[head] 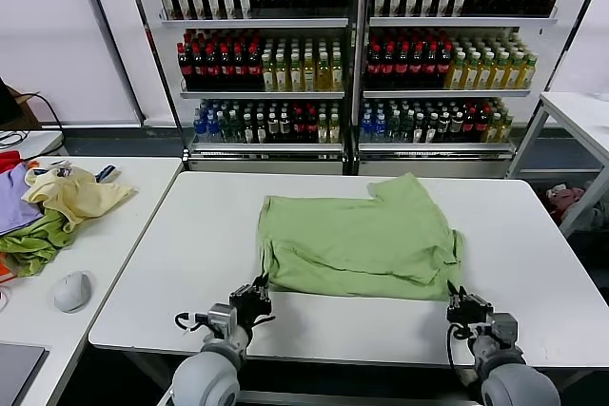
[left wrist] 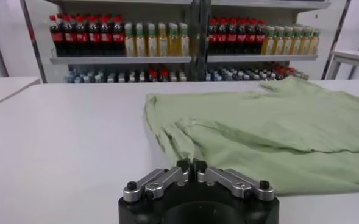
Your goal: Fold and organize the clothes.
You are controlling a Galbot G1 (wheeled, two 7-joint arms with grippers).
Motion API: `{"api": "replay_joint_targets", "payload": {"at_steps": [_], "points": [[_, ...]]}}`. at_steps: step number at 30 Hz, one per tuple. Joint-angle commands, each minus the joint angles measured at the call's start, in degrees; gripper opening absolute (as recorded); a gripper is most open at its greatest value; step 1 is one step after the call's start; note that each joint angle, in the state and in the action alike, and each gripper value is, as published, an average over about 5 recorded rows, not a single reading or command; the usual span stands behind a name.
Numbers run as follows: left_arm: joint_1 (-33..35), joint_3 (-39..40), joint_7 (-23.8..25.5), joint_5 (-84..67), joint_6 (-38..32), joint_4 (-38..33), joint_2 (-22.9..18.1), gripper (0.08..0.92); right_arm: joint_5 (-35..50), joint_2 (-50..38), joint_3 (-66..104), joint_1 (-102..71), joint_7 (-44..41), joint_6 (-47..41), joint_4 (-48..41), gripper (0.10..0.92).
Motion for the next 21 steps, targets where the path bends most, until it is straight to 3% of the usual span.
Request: {"api": "replay_joint_targets", "payload": {"at_steps": [1,9,15,21], "points": [[14.2,-2.7,0.1,2.3,-0.2,-11.0,3.1,0.119,-0.7,-0.2,0.7,-8.2,0.0,0.1,7.4,0.157],[21.0,-3.8,0.2,5.2,-0.5,-14.4,3.3,0.119,-2.0,-0.7,1.0,-12.3,0.1,0.0,10.3,0.157],[21.9,-4.6,0.5,7.0,-0.2,-14.2,3.3,0.116,-3.7,-0.4,0.6,-12.9,0.4,-0.9,10.4,0.157],[20.2,-6.1,1.4,10.8,-0.5,-13.3,3.9,0.193,-4.1,-1.2,1.3,-12.3,0.5,1.3,11.3,0.273]]}}
